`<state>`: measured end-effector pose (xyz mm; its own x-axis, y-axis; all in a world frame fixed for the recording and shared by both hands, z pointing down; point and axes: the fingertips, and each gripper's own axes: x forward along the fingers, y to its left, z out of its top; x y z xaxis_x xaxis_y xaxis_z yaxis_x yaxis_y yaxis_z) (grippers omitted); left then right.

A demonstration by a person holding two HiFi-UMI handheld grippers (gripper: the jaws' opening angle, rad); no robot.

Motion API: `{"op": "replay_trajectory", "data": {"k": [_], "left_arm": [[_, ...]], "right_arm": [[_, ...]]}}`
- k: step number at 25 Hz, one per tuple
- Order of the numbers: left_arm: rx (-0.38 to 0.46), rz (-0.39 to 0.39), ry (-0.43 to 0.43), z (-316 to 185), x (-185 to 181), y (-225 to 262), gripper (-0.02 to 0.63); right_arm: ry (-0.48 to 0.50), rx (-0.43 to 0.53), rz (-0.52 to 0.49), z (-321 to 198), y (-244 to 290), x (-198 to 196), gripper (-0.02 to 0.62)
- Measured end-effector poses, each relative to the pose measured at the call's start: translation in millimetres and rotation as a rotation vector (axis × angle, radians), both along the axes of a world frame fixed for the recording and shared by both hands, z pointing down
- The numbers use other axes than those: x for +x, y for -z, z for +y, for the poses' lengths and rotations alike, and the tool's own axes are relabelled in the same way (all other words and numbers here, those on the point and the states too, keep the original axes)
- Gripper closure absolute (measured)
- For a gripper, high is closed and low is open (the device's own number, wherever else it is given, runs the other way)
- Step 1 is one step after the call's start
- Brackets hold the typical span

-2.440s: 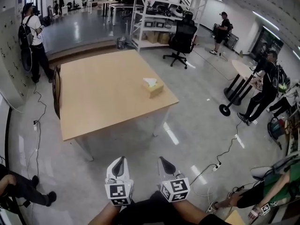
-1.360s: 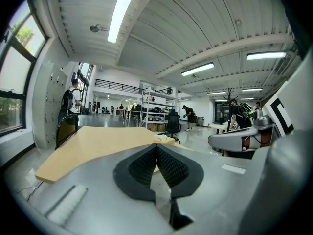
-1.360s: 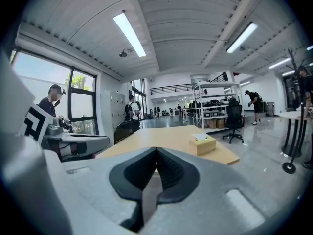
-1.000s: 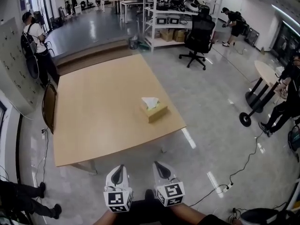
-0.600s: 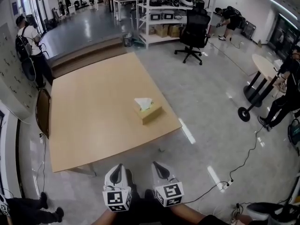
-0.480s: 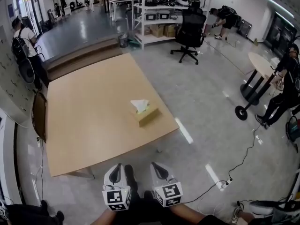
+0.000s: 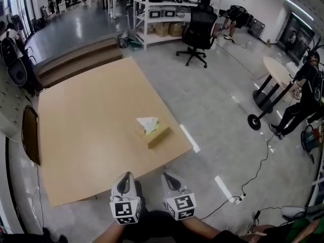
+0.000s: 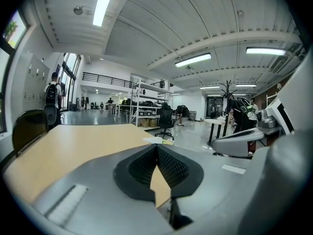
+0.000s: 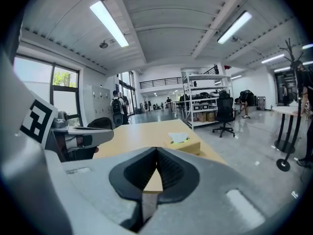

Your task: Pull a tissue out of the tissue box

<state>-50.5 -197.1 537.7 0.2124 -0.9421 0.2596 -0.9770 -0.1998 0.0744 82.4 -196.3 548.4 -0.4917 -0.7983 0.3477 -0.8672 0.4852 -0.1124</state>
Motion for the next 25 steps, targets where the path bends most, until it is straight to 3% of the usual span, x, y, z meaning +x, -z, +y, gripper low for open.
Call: {"op": "replay_trajectory", "data": {"k": [16,25], "left_arm": [[-0.043,0.048,-0.061,-134,-53,-10,0.588],[-0.067,0.024,-0.075,-174,-59,-23,0.588]], "right_arm": [[-0.086,-0.058,0.118,-151,1,-32,0.603],[-0.073,-0.145,0.17,-197,-30,-34,0.542]]}}
